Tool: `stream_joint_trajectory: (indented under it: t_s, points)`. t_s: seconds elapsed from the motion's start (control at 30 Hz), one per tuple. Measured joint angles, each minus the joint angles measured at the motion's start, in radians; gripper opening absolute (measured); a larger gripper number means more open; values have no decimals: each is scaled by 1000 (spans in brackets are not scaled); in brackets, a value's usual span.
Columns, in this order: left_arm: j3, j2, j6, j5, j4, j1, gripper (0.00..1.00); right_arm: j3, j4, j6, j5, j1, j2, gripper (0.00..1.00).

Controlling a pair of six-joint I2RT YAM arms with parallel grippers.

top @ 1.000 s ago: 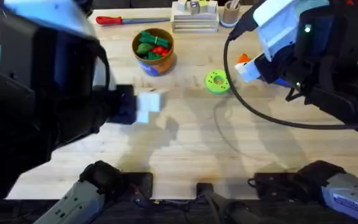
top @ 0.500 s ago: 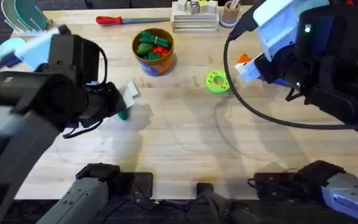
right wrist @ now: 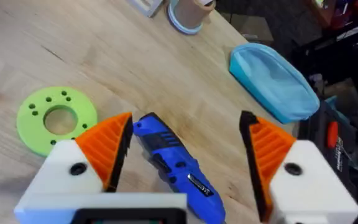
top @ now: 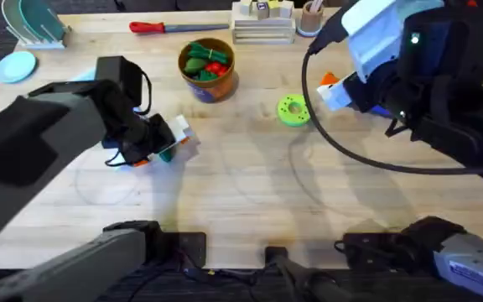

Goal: Pick up the gripper from the table and insert it into the empty holder that is missing its gripper. Then pick up a screw, insert it into the mounting hole, and use the screwdriver to tighten it. Finally, clean up the table by picking up the vegetable and placing it into the bucket.

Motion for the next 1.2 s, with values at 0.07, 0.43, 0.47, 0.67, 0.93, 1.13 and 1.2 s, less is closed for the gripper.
stream_joint_trajectory:
  t_s: [0.07,0.43,0.47,0.67,0.93,1.13,1.2]
  points:
    - [3,34,7,-5,17,0,897,0,-2,0,0,0,0,990]
    - [43,67,14,30,0,13,27,0,-58,0,0,0,0,991]
    - [54,70,14,36,-23,13,27,0,-58,0,0,0,0,991]
    - [231,80,14,64,-161,11,27,0,-58,0,0,0,0,991]
    - [476,80,11,98,-77,-49,26,0,-59,0,0,0,0,991]
    - [497,83,10,116,128,-168,26,0,-59,0,0,0,0,992]
    - [497,91,10,117,174,-200,28,0,-59,0,0,0,0,992]
